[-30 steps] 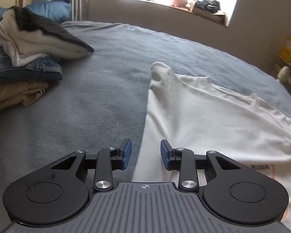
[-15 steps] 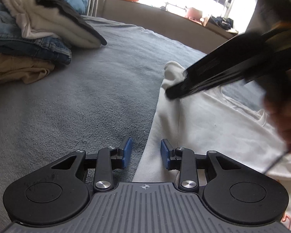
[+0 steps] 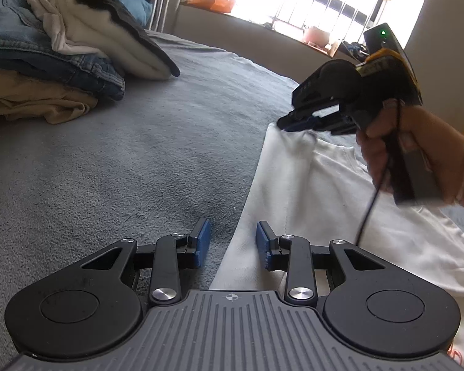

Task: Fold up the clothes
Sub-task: 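Open the right gripper and lift it off the folded sleeve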

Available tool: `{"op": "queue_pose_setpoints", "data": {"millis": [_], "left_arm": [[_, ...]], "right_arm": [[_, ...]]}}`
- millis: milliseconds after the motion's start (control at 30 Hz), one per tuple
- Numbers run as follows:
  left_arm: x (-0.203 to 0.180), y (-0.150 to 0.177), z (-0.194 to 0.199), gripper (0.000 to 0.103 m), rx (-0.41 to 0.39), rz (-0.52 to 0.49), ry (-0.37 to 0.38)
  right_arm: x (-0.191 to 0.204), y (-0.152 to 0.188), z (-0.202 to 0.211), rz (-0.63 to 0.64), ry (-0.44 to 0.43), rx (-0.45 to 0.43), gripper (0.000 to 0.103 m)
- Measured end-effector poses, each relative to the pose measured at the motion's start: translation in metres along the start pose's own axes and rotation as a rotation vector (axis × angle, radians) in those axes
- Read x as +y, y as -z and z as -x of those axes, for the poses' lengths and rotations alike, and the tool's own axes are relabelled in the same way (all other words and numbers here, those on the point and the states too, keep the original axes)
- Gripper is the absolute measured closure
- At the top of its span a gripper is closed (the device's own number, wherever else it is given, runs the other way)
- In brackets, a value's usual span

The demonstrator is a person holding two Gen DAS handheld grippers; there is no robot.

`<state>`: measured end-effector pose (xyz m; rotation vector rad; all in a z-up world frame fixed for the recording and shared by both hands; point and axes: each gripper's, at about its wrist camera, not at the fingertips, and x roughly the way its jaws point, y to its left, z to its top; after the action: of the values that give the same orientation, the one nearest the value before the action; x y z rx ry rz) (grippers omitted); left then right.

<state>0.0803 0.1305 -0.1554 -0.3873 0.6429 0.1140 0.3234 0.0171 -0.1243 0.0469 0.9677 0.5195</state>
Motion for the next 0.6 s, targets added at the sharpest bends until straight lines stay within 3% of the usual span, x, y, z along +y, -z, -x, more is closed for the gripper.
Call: {"op": "queue_pose_setpoints", "data": {"millis": [133,233,367,600], "left_arm": [[0.004,-0.002,0.001,0.07,0.006,0.031,0.008],[0.006,-0.003,0.002,0.07,0.008,0.055,0.01],[0.006,-0.003,0.002,0.07,0.012,0.072,0.011],[0.002,-0.006,0.003,0.07,0.017,0.069,-0.005]], "right_arm": [[-0.017,-0.014,0.016,-0.083,-0.022,-0.032,0.094],[-0.026,-0.009,0.035,-0.076,-0.041,-0.01,0.093],[-0.044,0.013,0.056,-0.081,-0.024,0.045,0.074],[-0.074,0.044,0.078,-0.034,0.062,0.076,0.065]]}}
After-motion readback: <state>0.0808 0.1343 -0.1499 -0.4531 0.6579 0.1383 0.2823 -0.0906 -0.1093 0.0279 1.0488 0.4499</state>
